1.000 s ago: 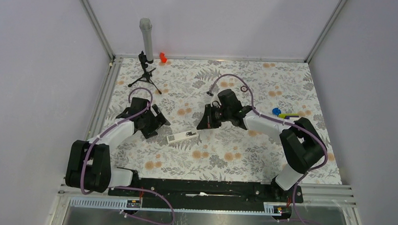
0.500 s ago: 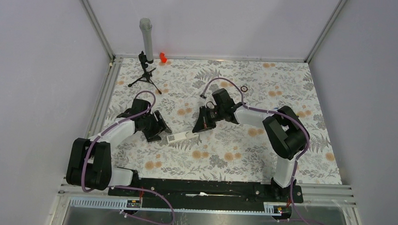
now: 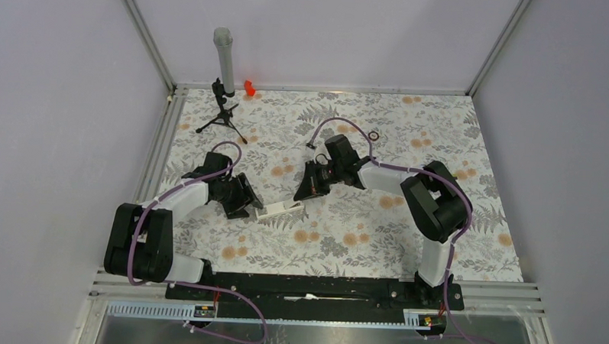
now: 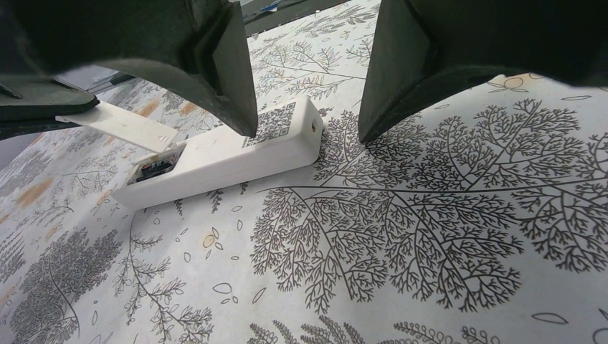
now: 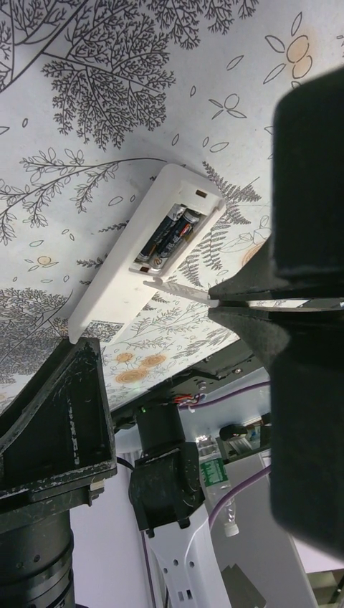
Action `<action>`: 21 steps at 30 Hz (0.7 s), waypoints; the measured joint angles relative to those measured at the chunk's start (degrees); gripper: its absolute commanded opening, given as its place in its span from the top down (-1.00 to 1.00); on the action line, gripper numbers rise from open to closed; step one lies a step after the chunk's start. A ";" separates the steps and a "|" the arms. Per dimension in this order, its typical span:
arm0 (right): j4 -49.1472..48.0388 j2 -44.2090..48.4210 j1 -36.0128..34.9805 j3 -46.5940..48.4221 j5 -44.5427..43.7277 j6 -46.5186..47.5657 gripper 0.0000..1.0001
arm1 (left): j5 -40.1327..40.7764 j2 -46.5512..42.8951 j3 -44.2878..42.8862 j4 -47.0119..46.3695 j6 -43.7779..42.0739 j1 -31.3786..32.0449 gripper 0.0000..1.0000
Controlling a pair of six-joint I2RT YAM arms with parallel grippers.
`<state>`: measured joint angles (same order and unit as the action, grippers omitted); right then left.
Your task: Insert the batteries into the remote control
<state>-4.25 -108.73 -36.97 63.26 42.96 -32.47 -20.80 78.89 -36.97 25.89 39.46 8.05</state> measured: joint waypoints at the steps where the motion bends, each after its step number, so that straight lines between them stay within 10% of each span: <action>1: -0.20 -0.09 0.00 0.04 -0.02 -0.11 1.00 | 0.00 0.02 0.00 0.02 -0.04 0.00 -0.12; 21: -2.12 -2.51 0.02 0.50 -0.26 -0.44 1.00 | -0.28 0.57 0.09 -0.17 -0.44 0.00 0.02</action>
<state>-6.37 -111.24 -36.95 63.77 42.70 -32.91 -21.08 79.46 -36.88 25.71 39.03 8.05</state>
